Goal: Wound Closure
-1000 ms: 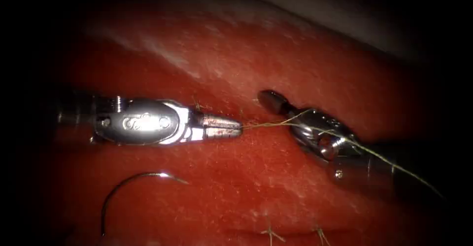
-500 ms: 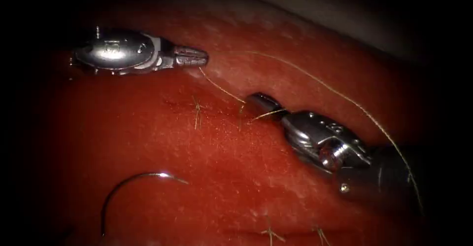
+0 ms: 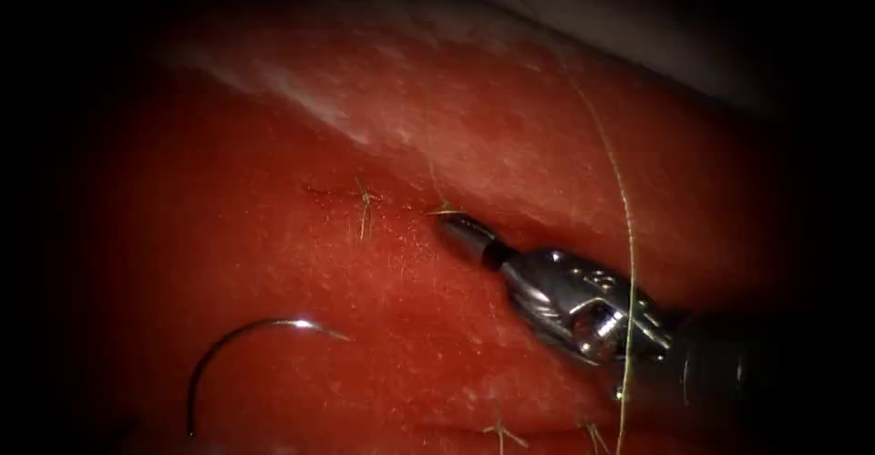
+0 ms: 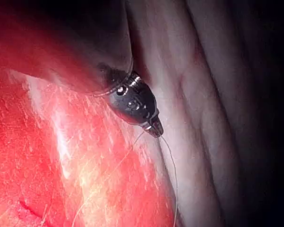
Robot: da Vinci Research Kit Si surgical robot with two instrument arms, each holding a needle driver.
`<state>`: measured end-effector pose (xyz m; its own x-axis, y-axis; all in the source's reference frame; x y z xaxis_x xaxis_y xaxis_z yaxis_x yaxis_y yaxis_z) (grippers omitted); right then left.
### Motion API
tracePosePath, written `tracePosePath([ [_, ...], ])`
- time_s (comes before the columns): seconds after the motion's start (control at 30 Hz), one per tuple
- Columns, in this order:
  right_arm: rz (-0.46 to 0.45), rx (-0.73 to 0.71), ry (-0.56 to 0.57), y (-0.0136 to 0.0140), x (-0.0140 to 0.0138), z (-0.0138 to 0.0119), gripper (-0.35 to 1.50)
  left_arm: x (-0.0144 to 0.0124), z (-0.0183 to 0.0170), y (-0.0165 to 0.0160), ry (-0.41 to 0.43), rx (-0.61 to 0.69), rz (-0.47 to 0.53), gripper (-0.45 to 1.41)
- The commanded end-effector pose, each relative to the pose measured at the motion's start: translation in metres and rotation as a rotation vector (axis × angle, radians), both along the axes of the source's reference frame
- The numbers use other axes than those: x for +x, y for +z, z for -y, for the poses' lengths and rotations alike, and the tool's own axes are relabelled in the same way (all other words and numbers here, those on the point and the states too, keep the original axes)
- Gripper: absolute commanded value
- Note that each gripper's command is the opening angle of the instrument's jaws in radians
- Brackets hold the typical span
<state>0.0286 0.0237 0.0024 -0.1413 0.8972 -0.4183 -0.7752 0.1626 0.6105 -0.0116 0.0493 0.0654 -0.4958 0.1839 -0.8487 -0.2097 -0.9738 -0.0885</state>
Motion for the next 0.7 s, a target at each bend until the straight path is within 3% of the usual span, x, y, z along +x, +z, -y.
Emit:
tracePosePath([
  [0.03, -0.004, 0.0, -0.004, 0.0001, 0.0008, 0.0004, -0.35, -0.0008, -0.001, 0.0012, -0.008, -0.012, -0.009, -0.35],
  [0.47, -0.013, -0.002, -0.019, -0.0011, 0.0009, 0.0022, -0.35, -0.0018, -0.006, 0.0072, -0.039, -0.064, -0.074, -0.35],
  [0.7, -0.009, -0.006, -0.036, -0.0016, 0.0009, 0.003, -0.35, -0.0024, -0.0066, 0.009, -0.046, -0.072, -0.084, -0.35],
])
